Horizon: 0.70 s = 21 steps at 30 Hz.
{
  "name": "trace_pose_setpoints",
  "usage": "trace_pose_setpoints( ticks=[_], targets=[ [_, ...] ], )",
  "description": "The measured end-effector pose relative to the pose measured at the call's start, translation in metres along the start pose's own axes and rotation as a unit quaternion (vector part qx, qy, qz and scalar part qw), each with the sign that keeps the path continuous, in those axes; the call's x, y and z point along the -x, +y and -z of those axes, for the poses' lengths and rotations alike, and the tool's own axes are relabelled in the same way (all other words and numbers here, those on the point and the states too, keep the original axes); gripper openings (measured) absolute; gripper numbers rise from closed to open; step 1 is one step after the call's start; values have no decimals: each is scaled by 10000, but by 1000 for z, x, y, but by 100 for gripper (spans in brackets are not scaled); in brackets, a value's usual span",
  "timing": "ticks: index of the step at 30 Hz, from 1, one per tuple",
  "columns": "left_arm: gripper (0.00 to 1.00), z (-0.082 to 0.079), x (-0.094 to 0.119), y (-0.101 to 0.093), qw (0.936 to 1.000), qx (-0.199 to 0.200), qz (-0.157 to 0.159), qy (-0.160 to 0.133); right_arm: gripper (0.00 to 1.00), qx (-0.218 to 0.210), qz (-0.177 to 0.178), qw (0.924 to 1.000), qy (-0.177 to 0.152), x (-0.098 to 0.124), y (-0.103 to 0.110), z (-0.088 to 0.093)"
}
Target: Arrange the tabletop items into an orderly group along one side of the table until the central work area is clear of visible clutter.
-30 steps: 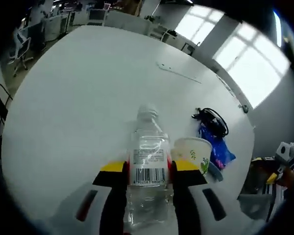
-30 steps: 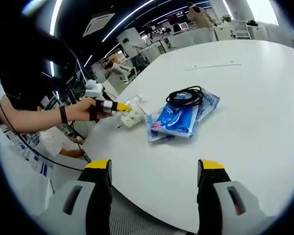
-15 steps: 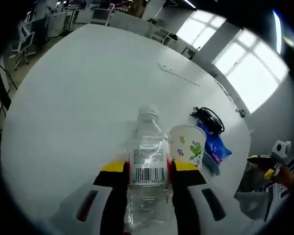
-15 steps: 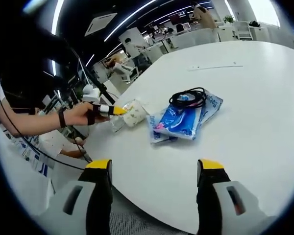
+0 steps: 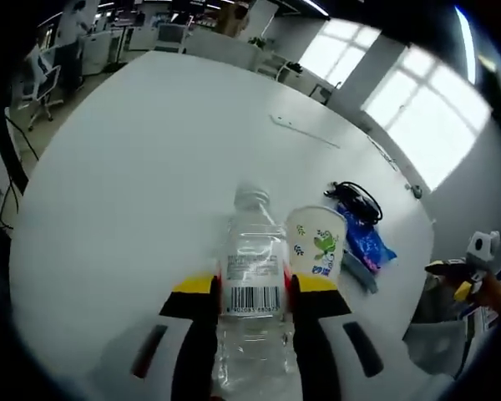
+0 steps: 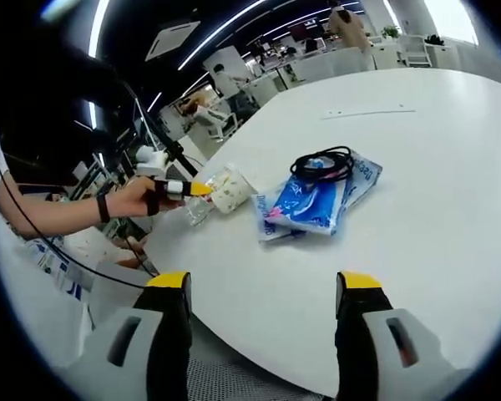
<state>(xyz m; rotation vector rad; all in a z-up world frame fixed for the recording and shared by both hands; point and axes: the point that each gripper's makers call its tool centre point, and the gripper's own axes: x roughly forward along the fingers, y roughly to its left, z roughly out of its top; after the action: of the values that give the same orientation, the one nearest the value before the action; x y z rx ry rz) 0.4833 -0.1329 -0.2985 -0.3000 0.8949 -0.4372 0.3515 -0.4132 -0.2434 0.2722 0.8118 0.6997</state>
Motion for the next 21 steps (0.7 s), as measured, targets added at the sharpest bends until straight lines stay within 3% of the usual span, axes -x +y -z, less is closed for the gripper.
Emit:
trace_pose_setpoints(
  ticks=[21],
  targets=[
    [33, -28, 16, 3, 9977, -163, -177, -633, 70, 13, -14, 10000, -7, 2, 2, 2]
  ],
)
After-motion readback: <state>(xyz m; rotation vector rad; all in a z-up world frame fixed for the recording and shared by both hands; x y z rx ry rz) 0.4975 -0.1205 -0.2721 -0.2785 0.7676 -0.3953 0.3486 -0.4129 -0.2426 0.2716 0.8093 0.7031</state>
